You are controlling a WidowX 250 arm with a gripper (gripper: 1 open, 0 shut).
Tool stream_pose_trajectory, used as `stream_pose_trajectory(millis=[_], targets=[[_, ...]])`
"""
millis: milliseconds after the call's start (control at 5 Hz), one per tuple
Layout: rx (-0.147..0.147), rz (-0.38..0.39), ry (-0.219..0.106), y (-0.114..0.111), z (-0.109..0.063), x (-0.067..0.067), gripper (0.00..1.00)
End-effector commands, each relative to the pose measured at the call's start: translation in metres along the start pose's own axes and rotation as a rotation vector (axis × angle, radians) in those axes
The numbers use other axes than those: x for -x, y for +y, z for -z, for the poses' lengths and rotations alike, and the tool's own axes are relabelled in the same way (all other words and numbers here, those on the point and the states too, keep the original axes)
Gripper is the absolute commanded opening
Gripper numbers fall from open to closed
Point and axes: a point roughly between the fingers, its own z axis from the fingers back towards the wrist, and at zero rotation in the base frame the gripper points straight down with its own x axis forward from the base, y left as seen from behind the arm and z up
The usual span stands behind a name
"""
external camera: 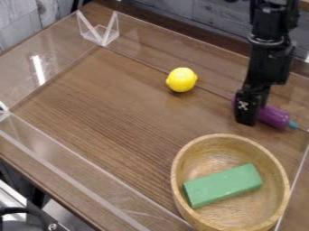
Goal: Remove the purple eggplant from inside the brown bowl and put it on the table
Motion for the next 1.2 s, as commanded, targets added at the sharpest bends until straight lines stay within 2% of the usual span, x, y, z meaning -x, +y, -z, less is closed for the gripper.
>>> stream_pose_trajectory(millis=[0,1000], targets=[[-0.063,0.006,-0.020,0.0116,-0.0149,-0.0058,1.00],[-0.055,-0.032,-0.037,0.0185,-0.0077,0.0002,1.00]])
